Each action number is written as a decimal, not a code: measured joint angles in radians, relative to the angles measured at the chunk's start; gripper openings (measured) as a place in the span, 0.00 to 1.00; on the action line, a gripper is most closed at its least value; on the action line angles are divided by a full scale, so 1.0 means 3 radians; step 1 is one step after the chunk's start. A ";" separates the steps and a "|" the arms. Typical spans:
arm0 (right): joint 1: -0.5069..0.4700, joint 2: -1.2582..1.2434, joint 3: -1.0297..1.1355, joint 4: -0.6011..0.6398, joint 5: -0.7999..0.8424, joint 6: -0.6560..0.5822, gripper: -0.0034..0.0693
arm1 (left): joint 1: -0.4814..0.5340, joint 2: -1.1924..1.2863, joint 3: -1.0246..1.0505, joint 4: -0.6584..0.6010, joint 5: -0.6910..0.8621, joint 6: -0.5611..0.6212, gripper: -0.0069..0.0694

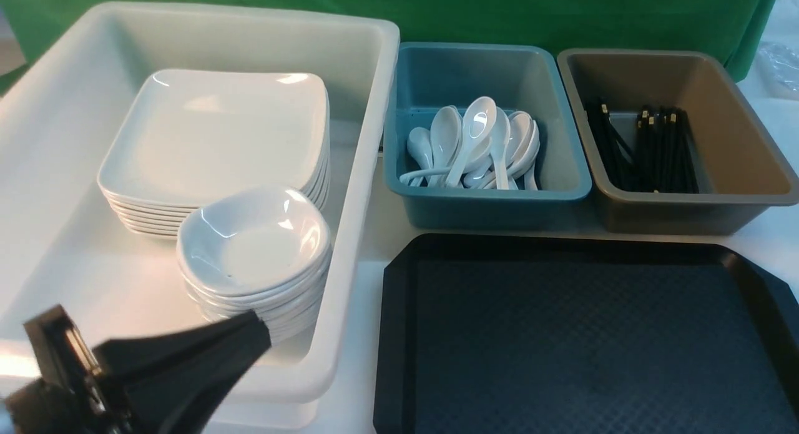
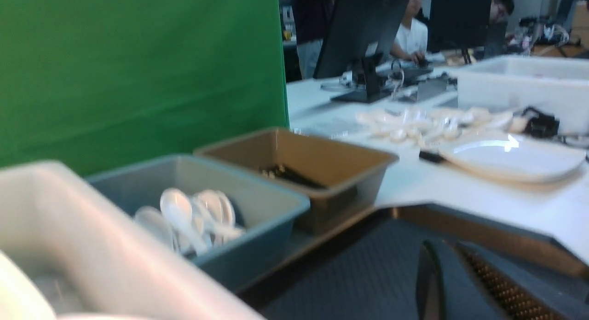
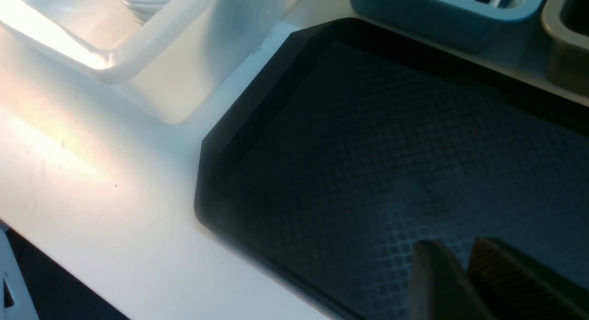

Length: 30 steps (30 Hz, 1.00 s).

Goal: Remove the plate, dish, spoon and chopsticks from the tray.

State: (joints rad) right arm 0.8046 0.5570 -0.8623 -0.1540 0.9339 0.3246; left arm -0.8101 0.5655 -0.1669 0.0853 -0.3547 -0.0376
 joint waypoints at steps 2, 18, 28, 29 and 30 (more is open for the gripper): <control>0.0000 0.0000 0.0013 0.0000 -0.0007 0.0000 0.26 | 0.0000 0.0000 0.0123 0.0000 -0.0004 0.0000 0.10; -0.2091 -0.0996 0.1766 0.1074 -0.1726 -0.1574 0.07 | -0.0001 0.0000 0.0574 0.0006 -0.0041 0.0000 0.10; -0.2343 -0.1848 0.2895 0.1184 -0.2193 -0.1667 0.07 | -0.0001 -0.0001 0.0578 0.0021 -0.0054 0.0003 0.10; -0.2343 -0.1851 0.2895 0.1184 -0.2208 -0.1667 0.07 | -0.0001 -0.0001 0.0578 0.0026 -0.0059 0.0001 0.10; -0.2343 -0.1851 0.2895 0.1184 -0.2215 -0.1667 0.07 | -0.0001 -0.0001 0.0578 0.0026 -0.0058 0.0001 0.10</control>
State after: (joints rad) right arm 0.1018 0.0018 0.0060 0.2011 0.2694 -0.1756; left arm -0.8103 0.5652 0.0064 0.0930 -0.3722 -0.0374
